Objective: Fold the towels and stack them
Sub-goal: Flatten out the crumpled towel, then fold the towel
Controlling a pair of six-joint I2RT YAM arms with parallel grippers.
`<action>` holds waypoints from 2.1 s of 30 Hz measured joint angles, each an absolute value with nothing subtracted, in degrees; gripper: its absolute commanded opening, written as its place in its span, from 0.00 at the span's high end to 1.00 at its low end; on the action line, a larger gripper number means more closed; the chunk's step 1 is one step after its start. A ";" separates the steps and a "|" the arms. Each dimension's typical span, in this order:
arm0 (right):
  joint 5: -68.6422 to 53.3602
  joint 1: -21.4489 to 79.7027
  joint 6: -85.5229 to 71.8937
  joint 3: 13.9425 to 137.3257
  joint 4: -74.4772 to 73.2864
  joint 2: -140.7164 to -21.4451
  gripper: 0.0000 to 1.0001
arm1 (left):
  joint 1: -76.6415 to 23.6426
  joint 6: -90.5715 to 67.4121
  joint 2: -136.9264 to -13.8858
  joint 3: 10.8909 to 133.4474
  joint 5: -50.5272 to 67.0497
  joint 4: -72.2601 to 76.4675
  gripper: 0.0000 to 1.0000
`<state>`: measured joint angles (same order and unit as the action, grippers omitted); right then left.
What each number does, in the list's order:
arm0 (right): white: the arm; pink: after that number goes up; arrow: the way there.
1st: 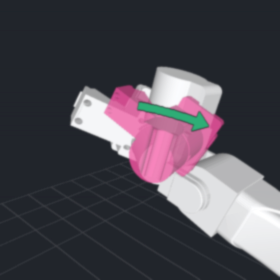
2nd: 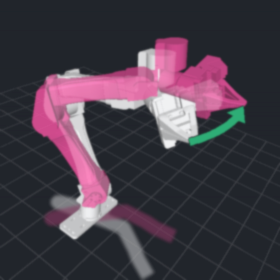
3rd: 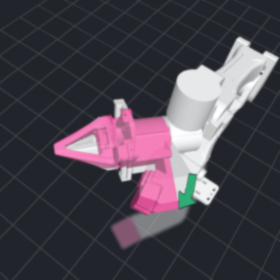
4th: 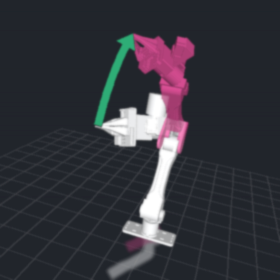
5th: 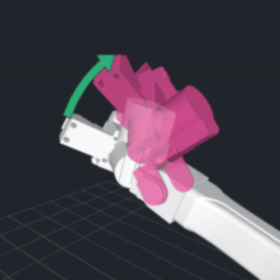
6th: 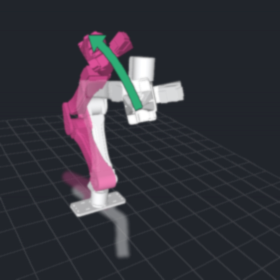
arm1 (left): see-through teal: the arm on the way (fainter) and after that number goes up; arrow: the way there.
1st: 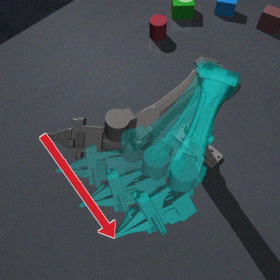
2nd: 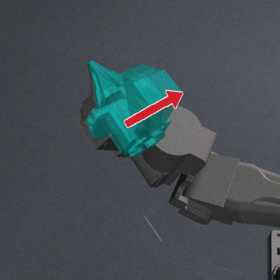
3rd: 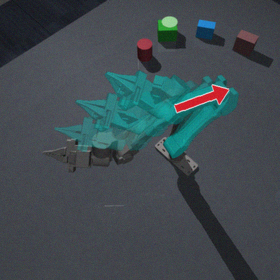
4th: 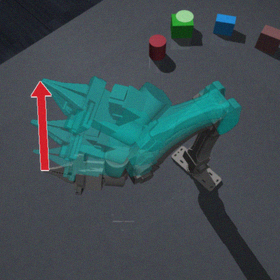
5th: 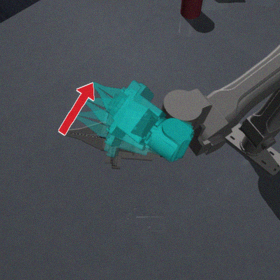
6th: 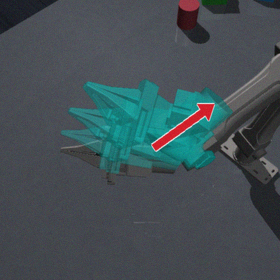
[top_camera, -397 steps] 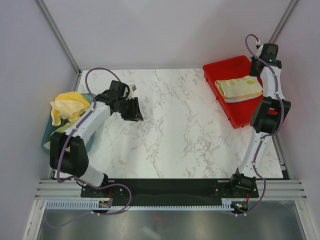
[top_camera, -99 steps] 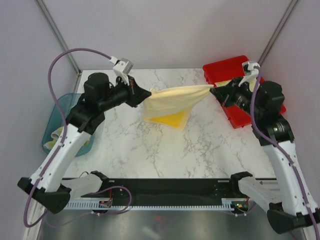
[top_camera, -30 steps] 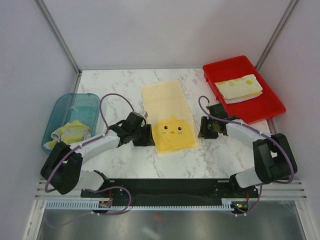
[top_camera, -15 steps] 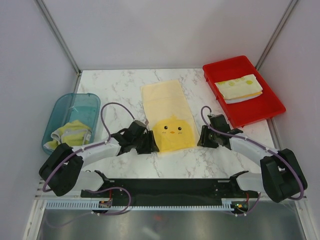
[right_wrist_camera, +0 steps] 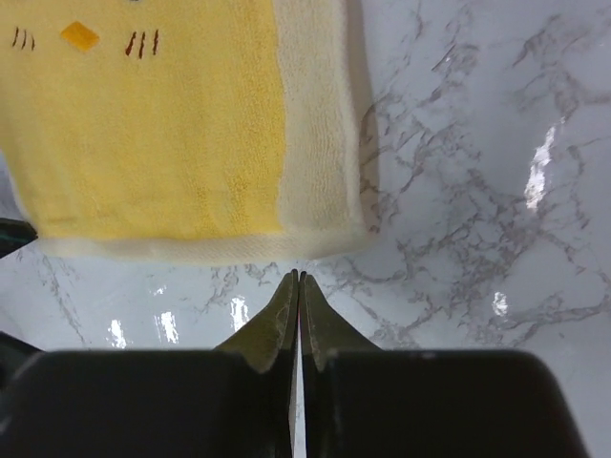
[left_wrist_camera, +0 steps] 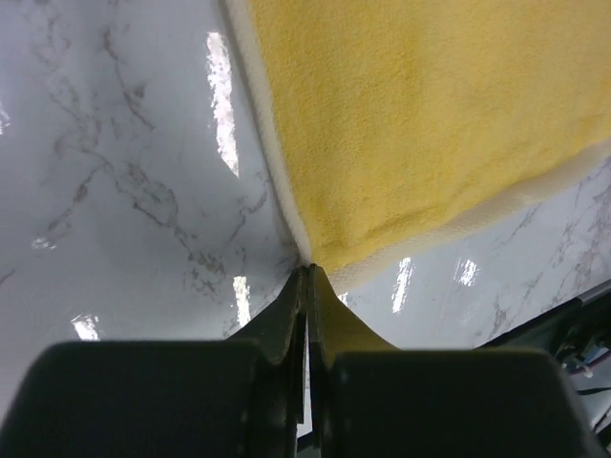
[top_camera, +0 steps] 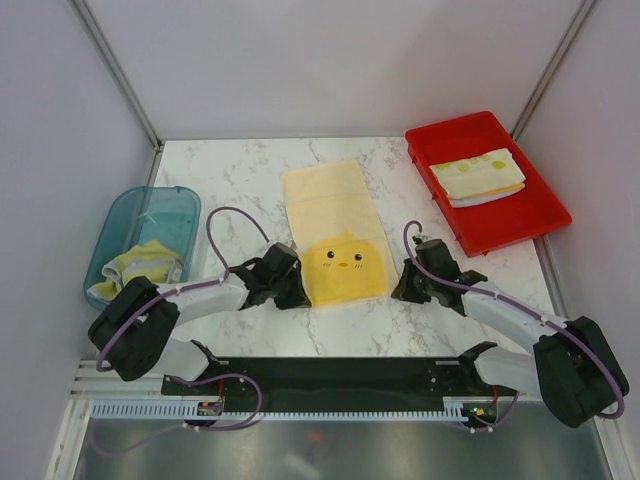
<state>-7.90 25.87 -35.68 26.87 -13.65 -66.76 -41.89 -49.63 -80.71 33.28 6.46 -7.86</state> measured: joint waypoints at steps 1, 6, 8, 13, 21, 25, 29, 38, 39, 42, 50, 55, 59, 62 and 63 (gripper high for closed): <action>-7.99 26.48 -36.23 26.55 -13.56 -66.19 0.96 | -41.89 -49.63 -80.29 33.39 5.76 -9.02 0.98; -7.86 34.48 -41.43 24.27 -12.45 -63.02 0.86 | -41.89 -49.63 -73.95 33.36 1.30 -16.14 0.98; -7.86 37.87 -43.03 24.21 -12.45 -62.70 0.74 | -41.89 -49.58 -71.05 33.34 0.36 -18.15 0.56; -6.94 39.27 -42.96 28.51 -16.82 -62.81 0.50 | -41.82 -48.60 -66.32 35.55 -0.49 -24.67 0.04; -6.66 30.15 -29.34 65.47 -19.55 -84.55 0.47 | -31.29 -38.33 -75.33 59.61 -0.89 -26.57 0.14; -7.09 23.73 -22.44 82.28 -18.06 -99.77 0.47 | -22.04 -32.80 -88.33 71.05 1.56 -23.05 0.48; -9.02 18.79 -18.79 98.32 -18.04 -115.81 0.46 | -15.38 -29.89 -103.07 82.21 5.04 -22.33 0.50; -12.05 13.04 -16.99 121.14 -17.26 -140.70 0.47 | -11.53 -23.24 -128.29 108.55 6.09 -23.83 0.49; -12.84 12.60 -17.32 122.02 -16.58 -142.47 0.47 | -11.35 -22.81 -130.54 111.24 6.26 -23.62 0.49; -14.94 11.55 -18.85 123.46 -13.61 -146.21 0.49 | -11.05 -22.22 -136.14 117.47 6.61 -23.97 0.48; -20.05 10.74 -23.68 126.91 -4.97 -152.03 0.54 | -9.82 -22.15 -141.82 121.34 5.87 -26.30 0.46; -22.41 10.85 -26.61 127.74 -1.34 -153.95 0.55 | -9.28 -22.15 -142.89 122.30 6.13 -26.26 0.47; -23.64 10.92 -27.59 127.76 0.05 -154.52 0.58 | -9.06 -22.15 -143.85 123.44 7.66 -25.91 0.51; -24.64 10.92 -28.34 127.76 0.82 -154.80 0.58 | -9.02 -22.20 -145.56 125.43 9.78 -25.36 0.55; -24.86 10.92 -28.56 127.76 0.95 -154.93 0.58 | -8.99 -22.20 -145.95 125.99 10.63 -25.08 0.56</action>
<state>-24.86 10.92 -28.56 127.76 0.95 -154.93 -8.99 -22.20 -145.95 125.99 10.63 -25.08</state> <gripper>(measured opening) 0.420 0.463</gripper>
